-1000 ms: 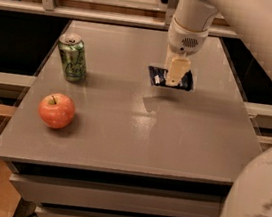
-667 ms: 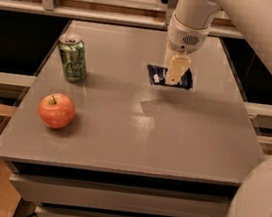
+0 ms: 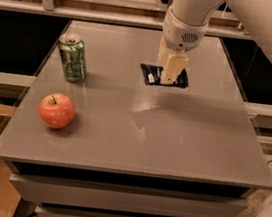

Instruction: Move rxbar blueberry near apple

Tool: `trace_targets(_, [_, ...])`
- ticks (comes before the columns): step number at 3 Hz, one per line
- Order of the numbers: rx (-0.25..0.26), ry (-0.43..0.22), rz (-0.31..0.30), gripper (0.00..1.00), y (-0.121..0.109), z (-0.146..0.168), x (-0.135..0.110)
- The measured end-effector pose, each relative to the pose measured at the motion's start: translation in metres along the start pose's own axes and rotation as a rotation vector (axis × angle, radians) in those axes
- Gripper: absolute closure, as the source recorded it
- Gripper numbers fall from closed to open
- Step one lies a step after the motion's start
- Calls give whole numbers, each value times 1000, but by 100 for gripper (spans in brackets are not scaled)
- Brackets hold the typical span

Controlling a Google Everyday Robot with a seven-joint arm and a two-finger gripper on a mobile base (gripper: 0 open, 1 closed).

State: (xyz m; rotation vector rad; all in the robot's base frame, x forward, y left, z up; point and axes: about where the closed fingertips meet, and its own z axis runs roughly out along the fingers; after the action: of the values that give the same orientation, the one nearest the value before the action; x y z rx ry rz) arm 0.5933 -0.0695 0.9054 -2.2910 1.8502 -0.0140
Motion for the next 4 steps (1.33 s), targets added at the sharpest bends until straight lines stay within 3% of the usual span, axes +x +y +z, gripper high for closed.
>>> trace_targets(2, [-4,-87,-133,100,29,-16,-39])
trace_targets(3, [-4,-87,-133,100,29,-16,-39])
trace_targets(4, [2,-87,-182,100,28,-12,-50])
